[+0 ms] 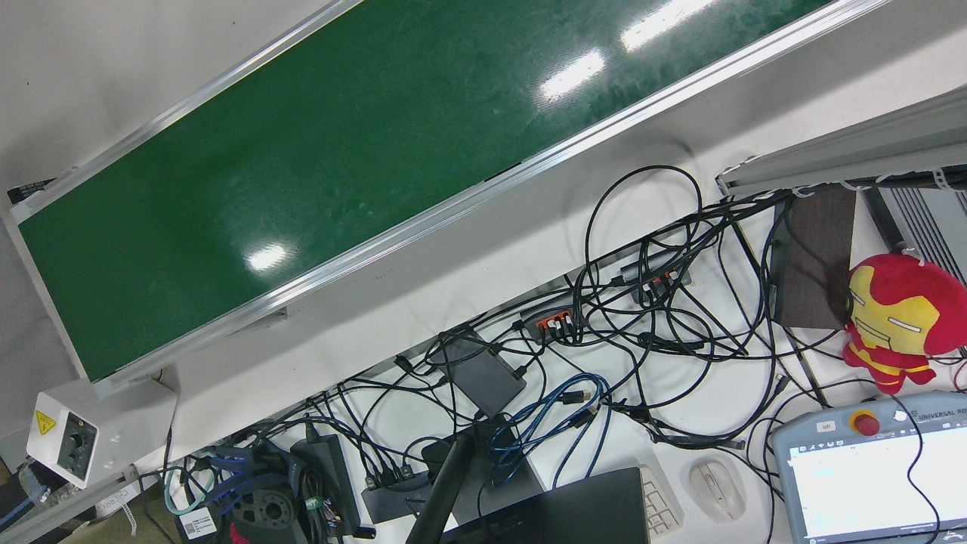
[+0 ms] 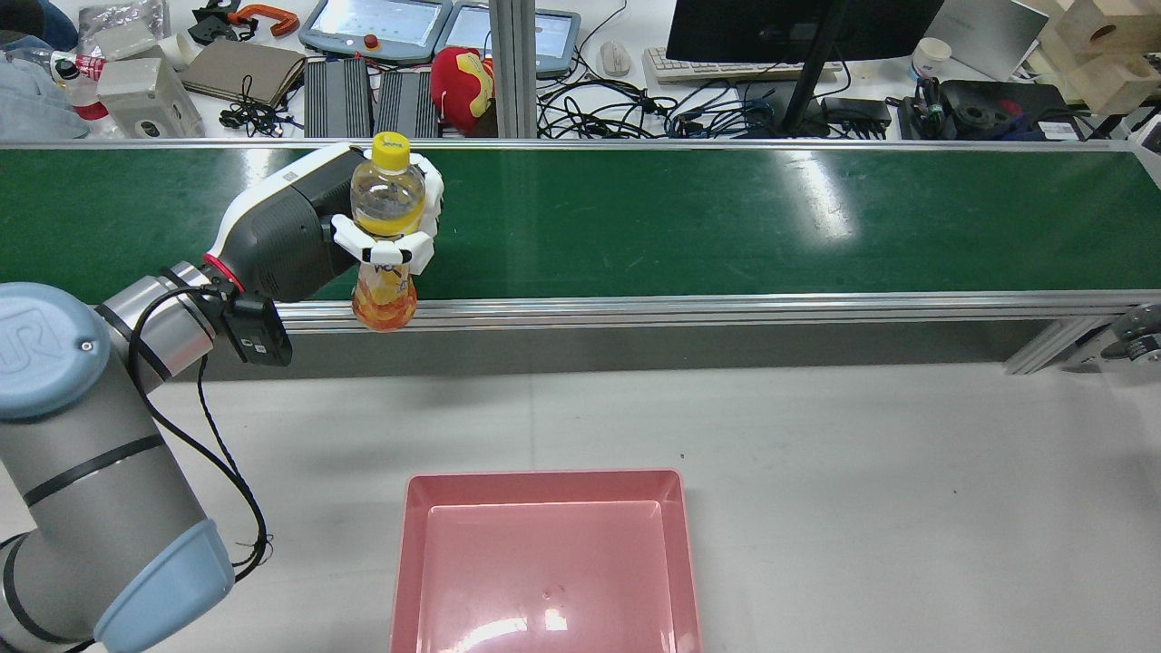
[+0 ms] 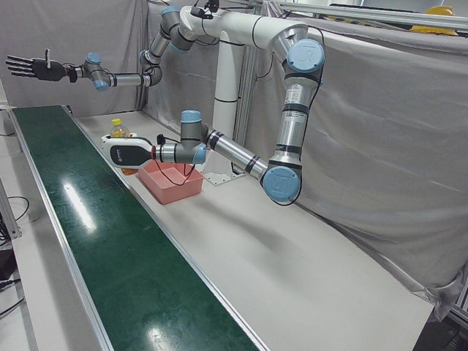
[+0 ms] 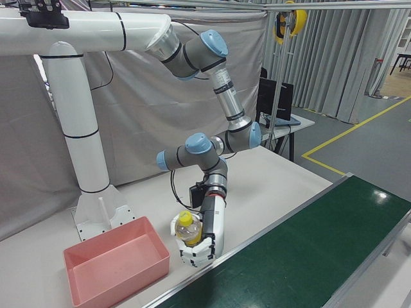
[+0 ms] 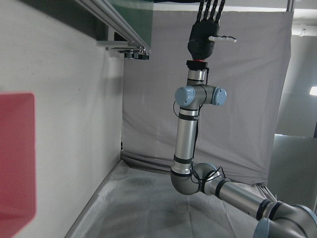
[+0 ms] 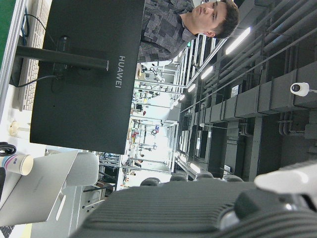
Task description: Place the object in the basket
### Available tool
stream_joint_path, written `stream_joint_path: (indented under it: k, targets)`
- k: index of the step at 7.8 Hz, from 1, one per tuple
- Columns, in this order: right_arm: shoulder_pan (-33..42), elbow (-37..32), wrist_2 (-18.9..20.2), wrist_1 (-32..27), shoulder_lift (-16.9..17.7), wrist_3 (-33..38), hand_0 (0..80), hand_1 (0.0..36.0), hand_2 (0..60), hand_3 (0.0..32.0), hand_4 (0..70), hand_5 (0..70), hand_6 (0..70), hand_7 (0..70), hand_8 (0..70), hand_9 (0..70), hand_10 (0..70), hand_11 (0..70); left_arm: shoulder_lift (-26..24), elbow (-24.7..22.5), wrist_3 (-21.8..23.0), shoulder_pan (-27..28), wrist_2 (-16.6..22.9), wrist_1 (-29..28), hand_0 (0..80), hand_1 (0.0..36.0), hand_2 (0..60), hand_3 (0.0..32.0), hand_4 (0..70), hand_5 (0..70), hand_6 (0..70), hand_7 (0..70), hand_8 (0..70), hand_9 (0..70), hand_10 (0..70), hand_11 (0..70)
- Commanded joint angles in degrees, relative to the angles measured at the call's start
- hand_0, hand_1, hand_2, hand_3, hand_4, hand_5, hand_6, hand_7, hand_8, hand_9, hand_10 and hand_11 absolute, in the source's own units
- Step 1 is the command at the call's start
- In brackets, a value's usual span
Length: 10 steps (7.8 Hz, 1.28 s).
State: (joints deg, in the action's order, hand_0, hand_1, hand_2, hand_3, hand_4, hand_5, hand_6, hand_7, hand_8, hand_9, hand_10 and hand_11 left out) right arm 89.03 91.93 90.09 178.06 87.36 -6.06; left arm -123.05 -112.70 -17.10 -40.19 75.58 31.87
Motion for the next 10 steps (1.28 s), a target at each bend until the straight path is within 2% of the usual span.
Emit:
stream_joint_path:
  k: [1, 2, 3, 4, 5, 6, 7, 8, 9, 10]
  targets:
    - [0.0, -0.09, 0.0, 0.0, 0.0, 0.0, 0.0, 0.0, 0.0, 0.0, 0.0, 0.0, 0.0, 0.0, 0.0, 0.0, 0.0, 0.0, 0.0, -5.69, -4.52, 12.54, -0.09, 5.04, 60.5, 30.5, 60.0, 0.0, 70.0, 70.0, 70.0, 70.0, 70.0, 70.0, 59.0, 70.0]
    - [-0.09, -0.09, 0.0, 0.0, 0.0, 0.0, 0.0, 0.0, 0.0, 0.0, 0.0, 0.0, 0.0, 0.0, 0.0, 0.0, 0.0, 0.0, -0.26, -5.95, -7.22, 16.42, -0.26, 5.21, 61.0, 30.8, 60.0, 0.0, 70.0, 70.0, 70.0, 70.0, 70.0, 70.0, 60.8, 70.0]
    - [-0.09, -0.09, 0.0, 0.0, 0.0, 0.0, 0.0, 0.0, 0.0, 0.0, 0.0, 0.0, 0.0, 0.0, 0.0, 0.0, 0.0, 0.0, -0.26, -5.96, -9.25, 19.33, -0.61, 5.39, 62.1, 33.2, 60.0, 0.0, 70.0, 70.0, 70.0, 68.4, 70.0, 70.0, 62.2, 70.0]
    - [-0.09, -0.17, 0.0, 0.0, 0.0, 0.0, 0.0, 0.0, 0.0, 0.0, 0.0, 0.0, 0.0, 0.0, 0.0, 0.0, 0.0, 0.0, -0.17, -5.96, -10.83, 21.1, -0.7, 5.83, 63.8, 34.3, 60.0, 0.0, 70.0, 70.0, 70.0, 66.5, 70.0, 70.0, 59.3, 70.0]
    - [-0.09, -0.18, 0.0, 0.0, 0.0, 0.0, 0.0, 0.0, 0.0, 0.0, 0.0, 0.0, 0.0, 0.0, 0.0, 0.0, 0.0, 0.0, 0.44, -5.96, -11.72, 21.64, -0.7, 6.35, 64.9, 32.6, 60.0, 0.0, 70.0, 70.0, 70.0, 62.8, 70.0, 70.0, 55.6, 70.0]
    - [0.0, -0.18, 0.0, 0.0, 0.0, 0.0, 0.0, 0.0, 0.0, 0.0, 0.0, 0.0, 0.0, 0.0, 0.0, 0.0, 0.0, 0.0, 0.62, -5.96, -11.82, 21.9, -0.61, 6.71, 64.6, 24.1, 44.5, 0.0, 70.0, 70.0, 46.2, 43.0, 57.0, 70.0, 44.9, 64.2]
    - [-0.09, -0.18, 0.0, 0.0, 0.0, 0.0, 0.0, 0.0, 0.0, 0.0, 0.0, 0.0, 0.0, 0.0, 0.0, 0.0, 0.0, 0.0, 1.05, -6.83, -11.82, 21.73, -0.27, 8.45, 64.2, 18.2, 2.4, 0.0, 40.0, 59.6, 14.9, 20.9, 27.5, 38.5, 29.5, 44.1]
    - [-0.09, -0.18, 0.0, 0.0, 0.0, 0.0, 0.0, 0.0, 0.0, 0.0, 0.0, 0.0, 0.0, 0.0, 0.0, 0.0, 0.0, 0.0, 2.89, -8.05, -11.82, 22.16, -0.35, 8.29, 63.0, 15.5, 0.0, 0.0, 23.2, 57.1, 6.1, 13.3, 14.2, 20.9, 22.0, 34.2]
    - [-0.09, -0.18, 0.0, 0.0, 0.0, 0.0, 0.0, 0.0, 0.0, 0.0, 0.0, 0.0, 0.0, 0.0, 0.0, 0.0, 0.0, 0.0, 3.08, -8.5, -11.82, 22.95, -0.35, 8.21, 62.1, 15.8, 0.0, 0.0, 12.9, 51.6, 1.2, 8.1, 9.4, 13.7, 19.7, 31.1]
    - [-0.09, -0.18, 0.0, 0.0, 0.0, 0.0, 0.0, 0.0, 0.0, 0.0, 0.0, 0.0, 0.0, 0.0, 0.0, 0.0, 0.0, 0.0, 3.08, -8.42, -11.82, 23.66, -0.35, 8.2, 60.7, 15.9, 0.0, 0.0, 14.1, 43.3, 0.1, 6.1, 4.3, 6.5, 16.0, 25.7]
